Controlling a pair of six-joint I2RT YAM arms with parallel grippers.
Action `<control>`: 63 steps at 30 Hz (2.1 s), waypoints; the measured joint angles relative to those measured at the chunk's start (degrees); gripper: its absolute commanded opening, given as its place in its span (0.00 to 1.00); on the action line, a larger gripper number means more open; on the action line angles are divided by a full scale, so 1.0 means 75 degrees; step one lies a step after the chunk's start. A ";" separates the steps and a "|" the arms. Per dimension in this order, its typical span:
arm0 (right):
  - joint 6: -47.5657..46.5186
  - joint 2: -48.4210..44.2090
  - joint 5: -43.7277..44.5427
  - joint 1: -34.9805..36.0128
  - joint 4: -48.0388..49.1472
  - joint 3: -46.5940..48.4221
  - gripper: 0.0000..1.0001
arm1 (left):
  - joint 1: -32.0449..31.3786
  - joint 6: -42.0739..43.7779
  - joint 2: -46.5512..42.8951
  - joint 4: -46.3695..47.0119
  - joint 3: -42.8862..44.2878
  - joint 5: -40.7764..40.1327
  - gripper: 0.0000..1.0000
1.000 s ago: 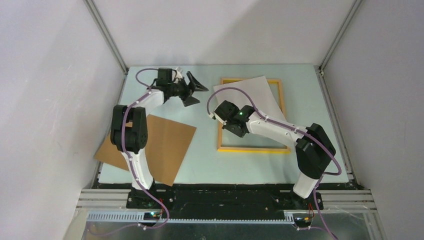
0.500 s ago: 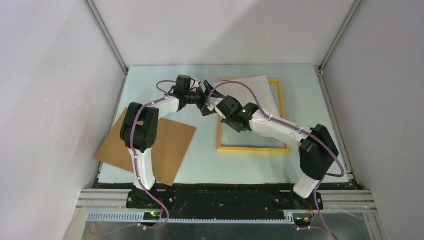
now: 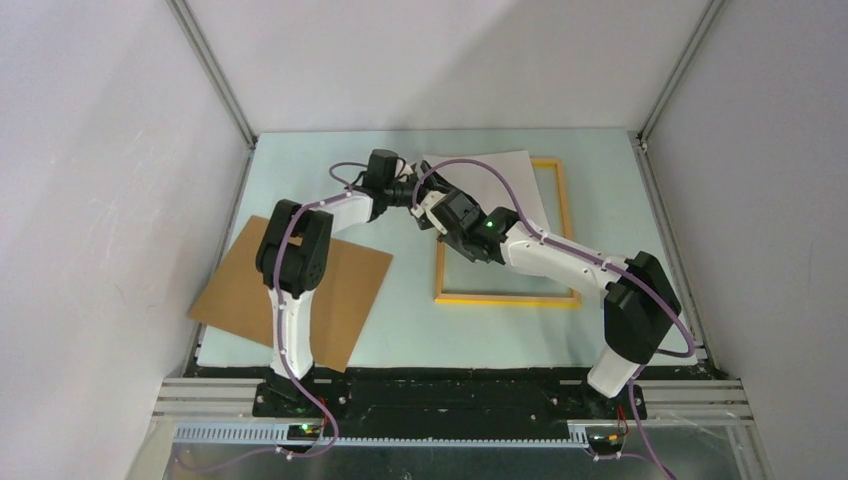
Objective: Put the photo into the frame
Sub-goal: Turn over the photo from the photo frame.
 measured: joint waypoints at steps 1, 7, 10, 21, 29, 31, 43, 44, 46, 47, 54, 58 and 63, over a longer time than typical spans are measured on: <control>0.0000 0.0000 0.0000 0.0026 0.0012 0.0000 0.00 | -0.0035 -0.0067 0.0128 0.0052 0.0125 -0.0003 0.82; -0.0006 -0.0003 0.0044 0.0099 0.0061 0.0000 0.00 | -0.0149 -0.0318 0.0452 0.0178 0.0280 -0.0012 0.61; -0.0006 -0.0003 0.0058 0.0102 0.0058 0.0000 0.00 | -0.0181 -0.0411 0.0501 0.0230 0.0280 -0.0015 0.54; -0.0006 -0.0003 0.0082 0.0102 0.0061 0.0000 0.00 | -0.0213 -0.0606 0.0504 0.0562 0.0108 -0.0012 0.23; 0.0026 -0.0003 0.0111 0.0102 0.0061 -0.0003 0.33 | -0.0216 -0.0597 0.0504 0.0656 0.0070 -0.0006 0.00; 0.0076 -0.0006 0.0108 0.0108 0.0058 -0.0003 0.46 | -0.0216 -0.0574 0.0504 0.0662 0.0070 -0.0006 0.00; 0.0248 -0.0807 -0.1005 -0.0157 -0.0286 -0.0003 0.77 | -0.0216 0.1040 0.0612 -0.0379 0.0629 0.0067 0.00; 0.0256 -0.0933 -0.1131 -0.0251 -0.0315 -0.0003 0.77 | -0.0216 0.1271 0.0627 -0.0565 0.0714 0.0058 0.00; 0.0286 -0.1227 -0.1478 -0.0603 -0.0379 -0.0003 0.78 | -0.0216 0.1728 0.0653 -0.0938 0.0868 0.0058 0.00; 0.0300 -0.1349 -0.1597 -0.0775 -0.0402 -0.0003 0.78 | -0.0216 0.1874 0.0664 -0.1049 0.0909 0.0052 0.00; 0.0481 -0.2040 -0.2664 -0.2171 -0.0472 -0.0003 0.78 | -0.0239 0.2955 0.0848 -0.1941 0.1183 0.0000 0.00; 0.0568 -0.2133 -0.3080 -0.2591 -0.0463 -0.0015 0.78 | -0.0286 0.3421 0.1040 -0.2381 0.1463 -0.0023 0.00; 0.0629 -0.2133 -0.3311 -0.2812 -0.0458 -0.0251 0.77 | -0.0373 0.3995 0.1271 -0.2885 0.1944 -0.0090 0.00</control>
